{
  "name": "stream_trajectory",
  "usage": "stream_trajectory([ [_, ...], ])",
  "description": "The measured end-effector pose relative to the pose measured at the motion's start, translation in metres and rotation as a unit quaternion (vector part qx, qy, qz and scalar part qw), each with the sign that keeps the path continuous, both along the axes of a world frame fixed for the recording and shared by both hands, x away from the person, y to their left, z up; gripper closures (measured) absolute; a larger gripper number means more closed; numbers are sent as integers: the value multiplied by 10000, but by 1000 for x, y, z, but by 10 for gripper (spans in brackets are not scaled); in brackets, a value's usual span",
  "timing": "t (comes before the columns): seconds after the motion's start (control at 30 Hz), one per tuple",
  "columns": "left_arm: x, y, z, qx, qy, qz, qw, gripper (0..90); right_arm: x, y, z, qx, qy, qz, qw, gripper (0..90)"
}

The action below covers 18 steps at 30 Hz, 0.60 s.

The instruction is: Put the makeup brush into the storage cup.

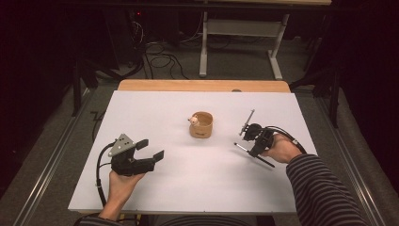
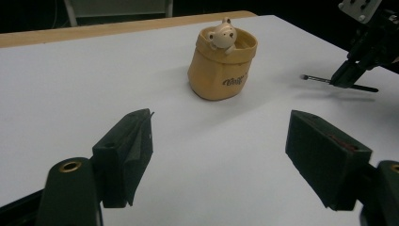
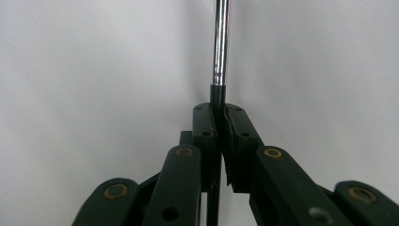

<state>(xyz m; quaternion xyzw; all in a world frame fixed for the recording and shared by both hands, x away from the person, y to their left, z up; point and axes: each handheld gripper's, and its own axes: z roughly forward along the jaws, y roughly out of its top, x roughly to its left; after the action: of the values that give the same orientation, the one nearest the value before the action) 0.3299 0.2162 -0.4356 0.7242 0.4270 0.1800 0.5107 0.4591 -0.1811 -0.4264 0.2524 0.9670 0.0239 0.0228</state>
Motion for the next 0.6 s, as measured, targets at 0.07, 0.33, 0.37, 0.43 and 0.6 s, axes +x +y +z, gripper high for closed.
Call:
stream_trajectory([
  [0.07, 0, 0, 0, 1, 4, -3, 10000, 240, 0, -1, 3, 58, -4, -17, 10000, 861],
  [0.33, 0, 0, 0, -1, 7, -5, 10000, 240, -2, -6, 10, 276, -98, -90, 9995, 860],
  [0.37, 0, -1, 0, 6, 10, -10, 10000, 240, -2, -6, 11, 292, -105, -106, 9995, 861],
  [0.43, 0, -1, 0, 3, 8, -8, 10000, 240, -2, -6, 13, 330, -120, -91, 9993, 861],
  [0.6, 0, 0, 0, -3, 5, -3, 10000, 240, -3, -8, 16, 411, -154, -100, 9990, 861],
])
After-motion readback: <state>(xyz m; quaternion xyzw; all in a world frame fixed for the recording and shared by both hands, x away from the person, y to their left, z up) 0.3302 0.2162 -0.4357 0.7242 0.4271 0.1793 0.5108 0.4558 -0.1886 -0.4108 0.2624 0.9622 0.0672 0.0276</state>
